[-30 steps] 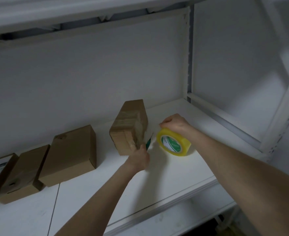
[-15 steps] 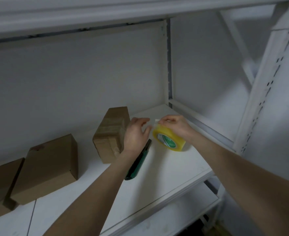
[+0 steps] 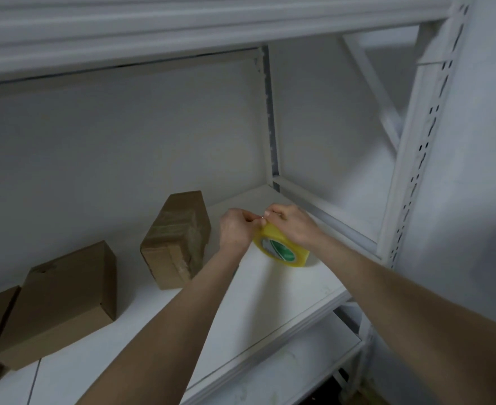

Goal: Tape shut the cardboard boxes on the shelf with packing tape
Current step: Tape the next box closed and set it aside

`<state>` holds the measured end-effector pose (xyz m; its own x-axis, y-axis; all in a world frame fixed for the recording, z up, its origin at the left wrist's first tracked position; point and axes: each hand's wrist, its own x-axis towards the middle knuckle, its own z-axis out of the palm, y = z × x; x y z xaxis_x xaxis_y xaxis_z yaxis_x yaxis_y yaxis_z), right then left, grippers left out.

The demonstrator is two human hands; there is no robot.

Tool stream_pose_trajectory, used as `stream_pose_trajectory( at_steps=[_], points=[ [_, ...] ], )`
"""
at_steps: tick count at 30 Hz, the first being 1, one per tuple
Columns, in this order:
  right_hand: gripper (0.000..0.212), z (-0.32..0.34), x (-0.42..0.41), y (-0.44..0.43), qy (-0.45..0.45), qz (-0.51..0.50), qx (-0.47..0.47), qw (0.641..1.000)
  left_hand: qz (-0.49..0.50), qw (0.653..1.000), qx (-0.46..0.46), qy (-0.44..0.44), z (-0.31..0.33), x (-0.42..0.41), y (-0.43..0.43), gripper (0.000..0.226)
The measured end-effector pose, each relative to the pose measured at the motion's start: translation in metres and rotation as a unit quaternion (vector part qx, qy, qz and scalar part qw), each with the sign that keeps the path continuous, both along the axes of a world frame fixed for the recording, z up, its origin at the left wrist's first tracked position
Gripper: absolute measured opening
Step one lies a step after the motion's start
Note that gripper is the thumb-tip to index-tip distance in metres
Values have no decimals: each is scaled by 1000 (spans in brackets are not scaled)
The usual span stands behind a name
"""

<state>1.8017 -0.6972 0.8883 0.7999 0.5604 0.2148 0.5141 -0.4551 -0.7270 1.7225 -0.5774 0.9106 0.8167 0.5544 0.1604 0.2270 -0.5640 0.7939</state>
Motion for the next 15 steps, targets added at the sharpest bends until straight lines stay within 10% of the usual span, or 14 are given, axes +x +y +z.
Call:
stream_pose_trajectory(
  at_steps=[15],
  points=[
    [49,5,13,-3,126,-41,58,989,30,997,66,11,-3,8,-9,19]
  ],
)
